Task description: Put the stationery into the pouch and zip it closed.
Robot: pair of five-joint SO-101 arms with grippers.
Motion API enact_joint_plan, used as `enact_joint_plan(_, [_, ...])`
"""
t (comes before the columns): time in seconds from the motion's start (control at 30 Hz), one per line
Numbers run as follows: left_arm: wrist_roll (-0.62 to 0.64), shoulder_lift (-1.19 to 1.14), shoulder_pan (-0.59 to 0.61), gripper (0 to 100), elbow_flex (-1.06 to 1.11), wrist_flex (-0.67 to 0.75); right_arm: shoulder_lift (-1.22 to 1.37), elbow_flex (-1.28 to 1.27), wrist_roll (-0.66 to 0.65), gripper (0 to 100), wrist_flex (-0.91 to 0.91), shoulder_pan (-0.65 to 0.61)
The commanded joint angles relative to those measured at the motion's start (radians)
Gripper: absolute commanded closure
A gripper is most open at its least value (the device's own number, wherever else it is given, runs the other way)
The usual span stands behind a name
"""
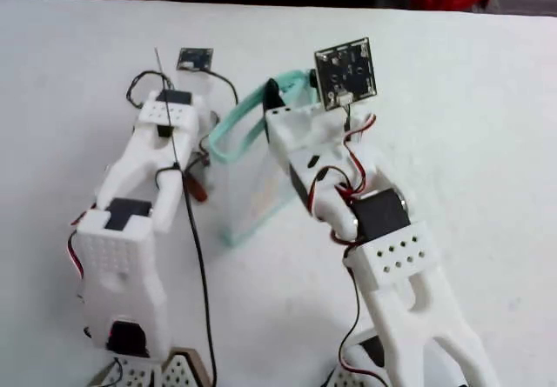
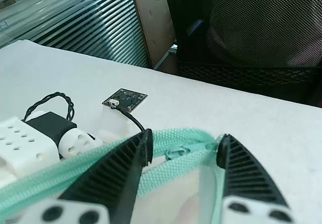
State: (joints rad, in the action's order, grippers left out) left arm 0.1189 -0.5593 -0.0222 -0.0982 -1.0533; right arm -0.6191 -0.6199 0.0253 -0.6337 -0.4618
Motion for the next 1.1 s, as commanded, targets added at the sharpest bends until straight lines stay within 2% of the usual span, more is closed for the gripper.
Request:
enact_joint_plan(0.0, [0.008,0.005,-0.018,82,-0.044,-0.012,0.022,-0.058,-0.002,79.3,-0.008,0.013])
enact_joint_plan(0.13, [0.008,0.005,-0.024,83,-0.046,-0.025,0.025,-0.058,-0.002,79.3,-0.008,0.008])
enact_joint_plan(0.33, [0.008,0.005,-0.025,98,-0.046,-0.017,0.027,-0.058,-0.002,79.3,-0.008,0.008])
enact_joint_plan(0.47, [0.008,0.005,-0.019,96,-0.080,-0.038,0.027,-0.058,-0.002,79.3,-0.007,0.008])
enact_joint_plan(0.53, [0.008,0.007,-0.018,96,-0.141,-0.106,0.027,-0.058,-0.002,79.3,-0.007,0.008])
enact_joint_plan(0.8, [0.003,0.116,-0.016,96,-0.658,-0.601,0.028,-0.061,-0.002,79.3,-0.007,0.008])
enact_joint_plan(0.93, [0.006,0.163,-0.018,96,-0.867,-0.718,0.027,-0.100,-0.002,79.3,0.035,0.004])
enact_joint_plan(1.07, [0.006,0.226,-0.016,96,-0.957,-0.732,0.019,-0.140,-0.003,79.3,0.088,-0.002])
